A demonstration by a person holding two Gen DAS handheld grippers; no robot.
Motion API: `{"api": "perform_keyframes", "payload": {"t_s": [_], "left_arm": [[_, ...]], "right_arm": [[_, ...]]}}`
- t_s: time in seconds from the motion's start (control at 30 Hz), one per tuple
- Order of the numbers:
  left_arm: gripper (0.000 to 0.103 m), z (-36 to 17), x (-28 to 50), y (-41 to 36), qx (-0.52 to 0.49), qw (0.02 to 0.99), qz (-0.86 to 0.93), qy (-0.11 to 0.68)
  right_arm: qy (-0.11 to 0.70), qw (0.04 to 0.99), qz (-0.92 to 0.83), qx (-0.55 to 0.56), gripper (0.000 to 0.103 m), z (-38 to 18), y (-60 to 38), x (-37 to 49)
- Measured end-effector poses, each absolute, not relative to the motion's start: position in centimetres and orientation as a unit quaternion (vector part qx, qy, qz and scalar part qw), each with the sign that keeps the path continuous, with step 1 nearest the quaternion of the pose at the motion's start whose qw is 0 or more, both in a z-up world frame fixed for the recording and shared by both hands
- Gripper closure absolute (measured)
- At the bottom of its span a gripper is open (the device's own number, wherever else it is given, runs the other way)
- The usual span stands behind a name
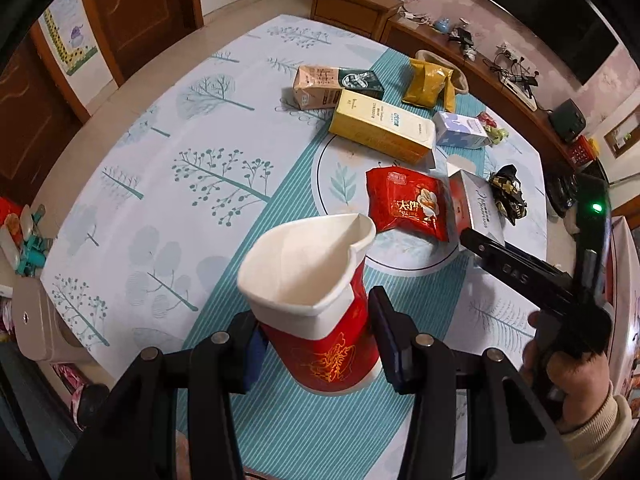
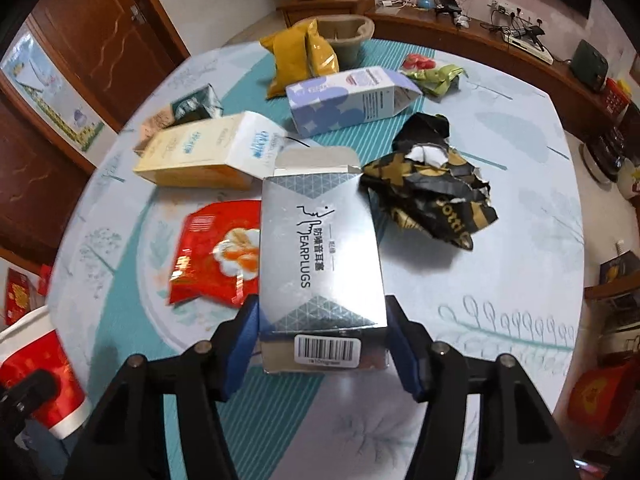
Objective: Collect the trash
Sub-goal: 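Grasp the red-and-white paper cup with the left tool while the right tool grasps the silver EARPLUGS box, then carry the paper cup and EARPLUGS box with both tools over the black bin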
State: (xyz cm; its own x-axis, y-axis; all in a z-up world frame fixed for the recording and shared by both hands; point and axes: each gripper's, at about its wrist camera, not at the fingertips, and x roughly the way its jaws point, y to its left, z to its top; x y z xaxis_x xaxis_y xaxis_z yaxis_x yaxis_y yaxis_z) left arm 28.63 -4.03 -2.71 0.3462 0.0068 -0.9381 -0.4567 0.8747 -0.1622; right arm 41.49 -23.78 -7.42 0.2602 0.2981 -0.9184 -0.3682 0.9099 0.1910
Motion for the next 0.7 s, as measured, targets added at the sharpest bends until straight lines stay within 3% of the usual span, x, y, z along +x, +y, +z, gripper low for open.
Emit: {"api": "perform_keyframes", "payload": {"t_s": [0.37,0.7], "left_arm": [[0.057,0.1,24.4,-4.3,-0.173,0.813,0.106,0.546],[0.057,2.2,17.5,-2.4,-0.111,0.837,0.016,0.535]], "right_arm": [[0.55,0.797,0.246,0.05,0.043,-1.9,-25.8,33.7],[0.538,0.809,0.221,0.086,0.043,2.0,-25.1,20.5]]}}
